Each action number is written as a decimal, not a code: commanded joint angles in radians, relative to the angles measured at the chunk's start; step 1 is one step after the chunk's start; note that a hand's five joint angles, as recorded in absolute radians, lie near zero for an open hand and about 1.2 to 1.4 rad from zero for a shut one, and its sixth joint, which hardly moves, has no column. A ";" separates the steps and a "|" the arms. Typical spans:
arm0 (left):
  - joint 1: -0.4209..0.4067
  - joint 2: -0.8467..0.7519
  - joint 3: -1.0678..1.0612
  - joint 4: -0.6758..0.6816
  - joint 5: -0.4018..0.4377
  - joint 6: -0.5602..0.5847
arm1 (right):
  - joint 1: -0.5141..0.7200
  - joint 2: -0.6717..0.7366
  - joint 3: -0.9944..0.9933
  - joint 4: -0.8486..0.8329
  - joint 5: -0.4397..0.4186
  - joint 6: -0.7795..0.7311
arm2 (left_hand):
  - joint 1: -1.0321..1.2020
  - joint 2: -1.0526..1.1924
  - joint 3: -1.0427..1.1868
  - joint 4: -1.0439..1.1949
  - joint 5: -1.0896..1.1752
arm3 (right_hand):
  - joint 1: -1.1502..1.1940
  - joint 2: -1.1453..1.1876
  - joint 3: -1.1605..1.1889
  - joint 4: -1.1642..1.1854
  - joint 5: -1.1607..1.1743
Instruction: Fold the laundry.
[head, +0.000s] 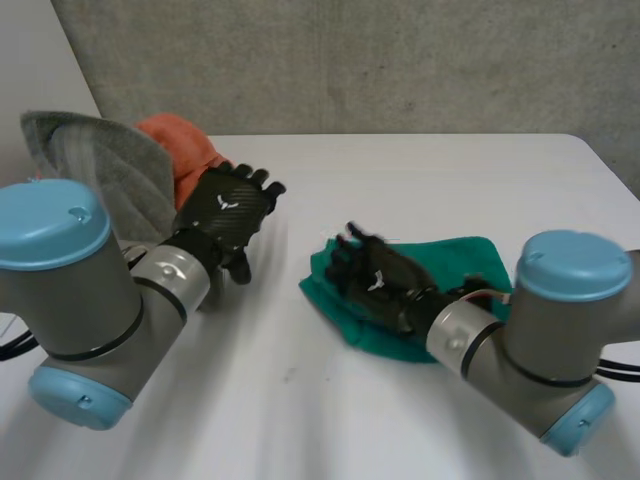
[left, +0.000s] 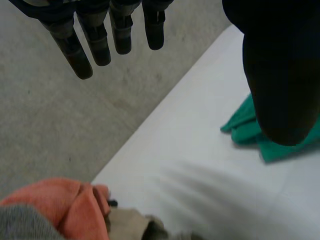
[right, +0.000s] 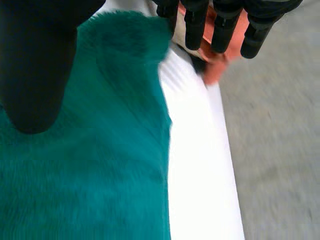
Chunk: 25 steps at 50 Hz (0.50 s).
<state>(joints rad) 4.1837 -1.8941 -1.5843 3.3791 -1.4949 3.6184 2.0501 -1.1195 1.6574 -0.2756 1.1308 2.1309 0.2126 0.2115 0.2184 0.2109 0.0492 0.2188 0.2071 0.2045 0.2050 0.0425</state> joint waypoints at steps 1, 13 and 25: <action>-0.082 -0.031 0.096 0.006 -0.001 0.000 | -0.148 -0.173 0.073 0.003 0.010 0.390 | -0.023 -0.021 -0.028 -0.021 -0.034 | -0.044 -0.033 -0.030 -0.030 -0.043; -0.255 -0.339 0.374 -0.001 -0.001 0.017 | -0.338 -0.137 0.173 0.177 0.026 0.396 | 0.030 0.031 0.024 0.032 0.019 | -0.044 -0.033 -0.030 -0.030 -0.043; -0.258 -0.471 0.411 -0.066 -0.093 0.016 | -0.387 -0.086 0.206 0.144 0.078 0.317 | 0.180 0.181 0.174 0.182 0.169 | 0.526 0.538 0.540 0.540 0.528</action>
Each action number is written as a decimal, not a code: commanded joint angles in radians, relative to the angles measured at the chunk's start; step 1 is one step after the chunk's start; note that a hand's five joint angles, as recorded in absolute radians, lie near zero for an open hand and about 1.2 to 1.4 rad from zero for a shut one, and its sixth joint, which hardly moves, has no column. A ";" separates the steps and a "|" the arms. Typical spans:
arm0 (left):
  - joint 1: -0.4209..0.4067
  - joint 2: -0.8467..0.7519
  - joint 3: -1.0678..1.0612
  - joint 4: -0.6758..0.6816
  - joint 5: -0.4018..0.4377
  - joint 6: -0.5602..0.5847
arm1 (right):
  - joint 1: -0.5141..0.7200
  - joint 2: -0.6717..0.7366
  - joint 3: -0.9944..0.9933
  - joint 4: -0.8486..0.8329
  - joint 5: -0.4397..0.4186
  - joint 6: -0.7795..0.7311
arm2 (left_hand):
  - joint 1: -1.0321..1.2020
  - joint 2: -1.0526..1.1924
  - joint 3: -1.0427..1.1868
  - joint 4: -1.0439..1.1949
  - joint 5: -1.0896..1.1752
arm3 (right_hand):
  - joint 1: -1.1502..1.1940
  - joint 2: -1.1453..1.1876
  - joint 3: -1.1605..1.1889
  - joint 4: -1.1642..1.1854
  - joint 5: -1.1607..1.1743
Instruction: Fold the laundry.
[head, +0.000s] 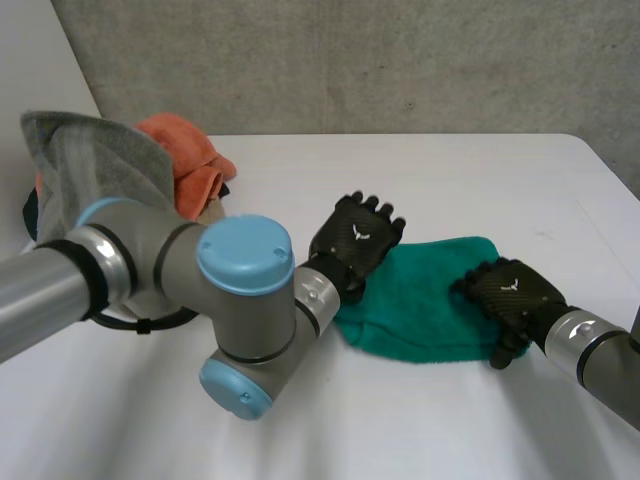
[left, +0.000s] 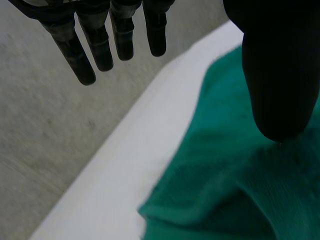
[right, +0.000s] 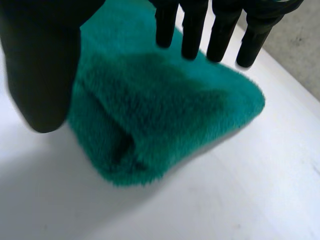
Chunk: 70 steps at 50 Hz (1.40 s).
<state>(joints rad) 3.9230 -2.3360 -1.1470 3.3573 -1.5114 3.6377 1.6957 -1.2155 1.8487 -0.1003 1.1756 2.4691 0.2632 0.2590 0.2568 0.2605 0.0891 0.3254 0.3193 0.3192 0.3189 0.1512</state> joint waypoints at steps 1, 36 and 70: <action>0.002 -0.026 -0.036 -0.048 -0.090 -0.005 | -0.039 0.011 0.021 -0.041 0.038 -0.022 | 0.129 0.134 0.136 0.132 0.129 | 0.502 0.508 0.508 0.508 0.501; 0.159 0.443 -0.339 -0.059 -0.142 -0.179 | 0.435 0.120 -0.123 -0.220 -0.065 -0.558 | 0.030 0.034 0.036 0.032 0.029 | 0.486 0.492 0.492 0.493 0.486; 0.045 0.313 -0.221 -0.029 -0.128 -0.180 | -0.335 -0.026 0.038 0.108 -0.272 -0.124 | -0.026 -0.022 -0.020 -0.024 -0.027 | 0.229 0.235 0.235 0.236 0.229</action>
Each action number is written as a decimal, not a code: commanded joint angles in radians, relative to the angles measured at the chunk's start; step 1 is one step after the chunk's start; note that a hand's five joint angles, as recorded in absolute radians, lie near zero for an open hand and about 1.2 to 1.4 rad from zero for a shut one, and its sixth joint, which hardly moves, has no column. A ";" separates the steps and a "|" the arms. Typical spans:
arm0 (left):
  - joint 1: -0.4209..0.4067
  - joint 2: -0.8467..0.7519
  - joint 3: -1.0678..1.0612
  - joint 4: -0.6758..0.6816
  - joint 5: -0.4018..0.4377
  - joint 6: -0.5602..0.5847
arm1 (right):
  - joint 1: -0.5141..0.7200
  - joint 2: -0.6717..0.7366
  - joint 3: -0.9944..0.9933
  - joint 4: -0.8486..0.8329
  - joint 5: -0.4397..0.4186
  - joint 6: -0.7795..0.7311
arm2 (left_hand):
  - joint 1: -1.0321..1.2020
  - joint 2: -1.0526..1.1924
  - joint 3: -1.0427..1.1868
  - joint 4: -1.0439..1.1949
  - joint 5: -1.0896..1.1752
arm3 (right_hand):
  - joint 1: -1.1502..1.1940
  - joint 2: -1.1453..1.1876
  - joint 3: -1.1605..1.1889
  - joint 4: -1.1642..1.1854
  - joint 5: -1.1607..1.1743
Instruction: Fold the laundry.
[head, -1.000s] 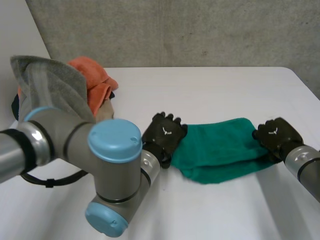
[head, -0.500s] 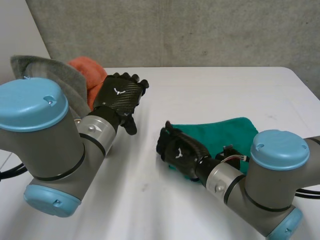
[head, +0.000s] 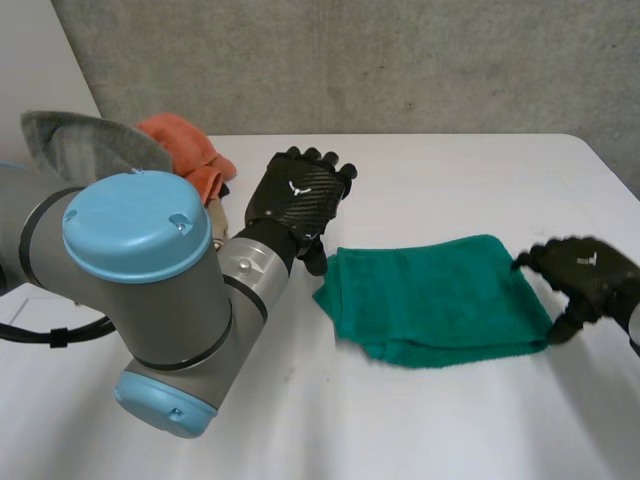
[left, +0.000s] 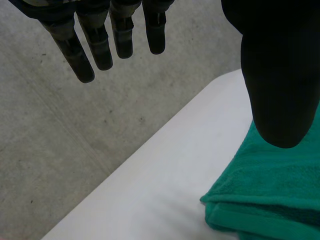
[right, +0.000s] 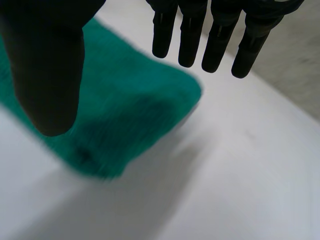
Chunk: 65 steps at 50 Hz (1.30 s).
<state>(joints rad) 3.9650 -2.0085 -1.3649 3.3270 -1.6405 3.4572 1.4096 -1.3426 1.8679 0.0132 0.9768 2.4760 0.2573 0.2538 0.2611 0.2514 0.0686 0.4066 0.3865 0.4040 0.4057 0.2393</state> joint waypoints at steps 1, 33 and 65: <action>0.002 -0.015 -0.003 0.002 0.001 0.000 | -0.053 0.111 0.017 -0.012 -0.076 -0.131 | -0.020 -0.017 -0.024 -0.014 -0.006 | 0.166 0.186 0.168 0.166 0.158; 0.017 0.033 -0.066 0.003 -0.004 -0.001 | 0.220 0.016 -0.114 -0.209 0.025 -0.144 | -0.029 -0.026 -0.033 -0.023 -0.015 | 0.990 1.010 0.992 0.991 0.982; 0.010 -0.116 0.202 0.039 0.001 -0.006 | 0.407 -0.012 -0.240 -0.150 0.135 0.517 | -0.026 -0.023 -0.030 -0.020 -0.012 | -0.232 -0.212 -0.229 -0.231 -0.239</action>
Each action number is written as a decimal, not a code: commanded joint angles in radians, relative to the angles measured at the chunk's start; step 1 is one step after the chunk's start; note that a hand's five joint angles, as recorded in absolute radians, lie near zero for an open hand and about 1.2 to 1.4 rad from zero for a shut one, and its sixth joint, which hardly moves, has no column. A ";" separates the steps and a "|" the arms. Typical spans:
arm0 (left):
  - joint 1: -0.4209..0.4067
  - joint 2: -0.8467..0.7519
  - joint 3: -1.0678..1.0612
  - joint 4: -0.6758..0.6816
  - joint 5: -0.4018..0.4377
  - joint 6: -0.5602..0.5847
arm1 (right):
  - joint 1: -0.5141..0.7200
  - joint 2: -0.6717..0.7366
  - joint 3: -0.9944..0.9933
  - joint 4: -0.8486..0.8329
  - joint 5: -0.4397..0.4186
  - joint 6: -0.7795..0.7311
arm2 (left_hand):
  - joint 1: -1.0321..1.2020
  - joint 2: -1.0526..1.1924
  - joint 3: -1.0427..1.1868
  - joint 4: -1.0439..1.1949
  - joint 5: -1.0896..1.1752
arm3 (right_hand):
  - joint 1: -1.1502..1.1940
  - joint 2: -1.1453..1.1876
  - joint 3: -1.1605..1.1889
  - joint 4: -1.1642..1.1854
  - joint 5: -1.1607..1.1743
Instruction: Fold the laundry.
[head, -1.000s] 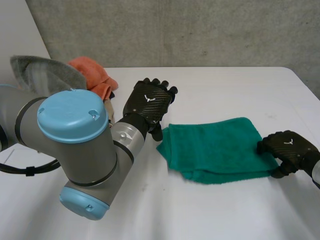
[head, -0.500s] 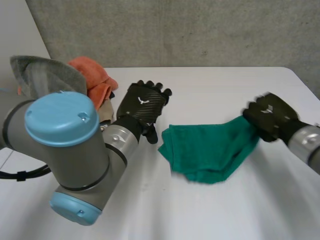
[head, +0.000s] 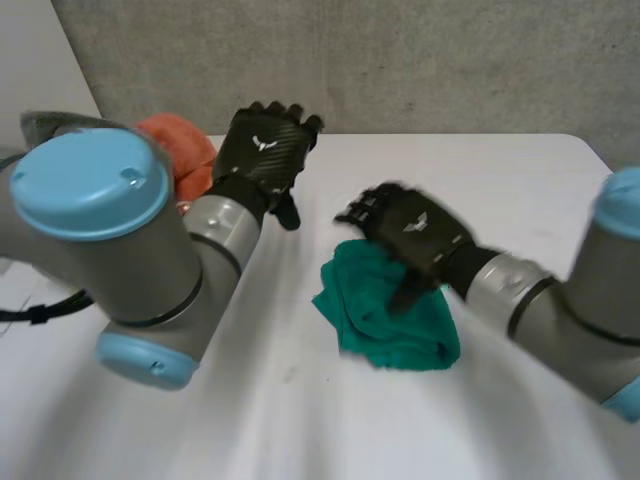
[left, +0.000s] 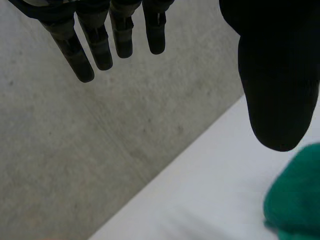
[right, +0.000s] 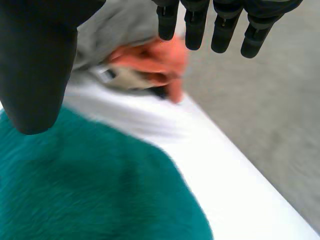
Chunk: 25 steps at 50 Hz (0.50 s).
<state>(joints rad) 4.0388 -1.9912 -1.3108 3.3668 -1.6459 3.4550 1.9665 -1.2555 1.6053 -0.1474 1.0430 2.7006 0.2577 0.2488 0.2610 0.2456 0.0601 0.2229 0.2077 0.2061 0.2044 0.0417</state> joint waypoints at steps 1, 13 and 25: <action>-0.078 -0.155 0.166 -0.001 0.008 -0.004 | -0.169 -0.102 0.022 0.021 0.083 0.300 | -0.027 -0.018 -0.030 -0.014 -0.003 | -0.048 -0.033 -0.032 -0.030 -0.042; -0.175 -0.442 0.358 -0.026 0.045 -0.004 | -0.212 0.040 -0.053 0.140 0.164 0.297 | -0.018 -0.009 -0.021 -0.006 0.005 | -0.048 -0.033 -0.032 -0.030 -0.042; -0.159 -0.448 0.283 -0.188 -0.135 0.036 | -0.051 0.250 -0.177 0.210 0.166 0.295 | -0.047 -0.038 -0.050 -0.035 -0.024 | -0.048 -0.033 -0.032 -0.030 -0.042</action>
<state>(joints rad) 3.8716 -2.4534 -0.9660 3.2731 -1.7399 3.4711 1.8076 -1.1068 1.4878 0.0300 1.2074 2.9970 0.2437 0.2418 0.2478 0.2385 0.0546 0.2229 0.2077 0.2061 0.2041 0.0416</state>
